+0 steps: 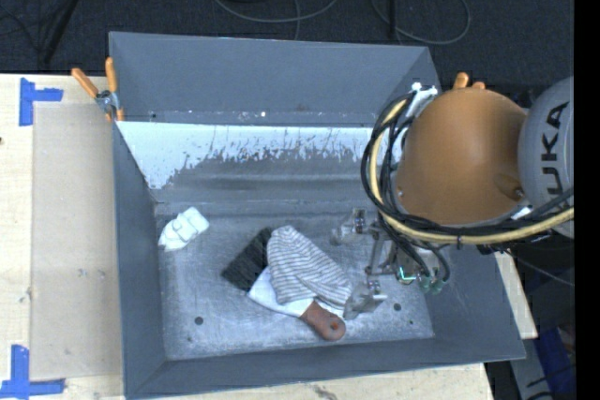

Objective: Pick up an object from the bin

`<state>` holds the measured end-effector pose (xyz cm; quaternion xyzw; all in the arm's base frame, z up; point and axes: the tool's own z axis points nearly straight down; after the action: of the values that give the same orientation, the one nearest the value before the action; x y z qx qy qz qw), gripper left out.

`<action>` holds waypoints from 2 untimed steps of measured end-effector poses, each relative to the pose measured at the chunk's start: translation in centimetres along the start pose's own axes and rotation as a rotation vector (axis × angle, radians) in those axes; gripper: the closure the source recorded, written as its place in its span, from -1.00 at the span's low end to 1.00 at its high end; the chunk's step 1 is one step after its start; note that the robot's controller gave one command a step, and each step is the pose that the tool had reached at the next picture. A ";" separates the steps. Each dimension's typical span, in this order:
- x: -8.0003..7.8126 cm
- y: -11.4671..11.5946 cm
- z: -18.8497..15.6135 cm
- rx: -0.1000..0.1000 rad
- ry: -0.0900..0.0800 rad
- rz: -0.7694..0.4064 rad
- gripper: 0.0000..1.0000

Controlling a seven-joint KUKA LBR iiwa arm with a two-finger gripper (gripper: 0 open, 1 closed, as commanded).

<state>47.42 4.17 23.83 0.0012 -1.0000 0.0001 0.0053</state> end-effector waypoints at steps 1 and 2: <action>-0.1 0.0 -0.3 -0.001 -0.008 0.002 -1.00; -0.1 -0.1 7.2 -0.001 -0.012 -0.019 -1.00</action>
Offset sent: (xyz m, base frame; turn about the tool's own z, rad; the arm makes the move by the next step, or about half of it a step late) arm -0.0036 -0.0040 -0.1683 -0.0448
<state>47.41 4.07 16.58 0.0107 -0.9999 -0.0002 -0.0010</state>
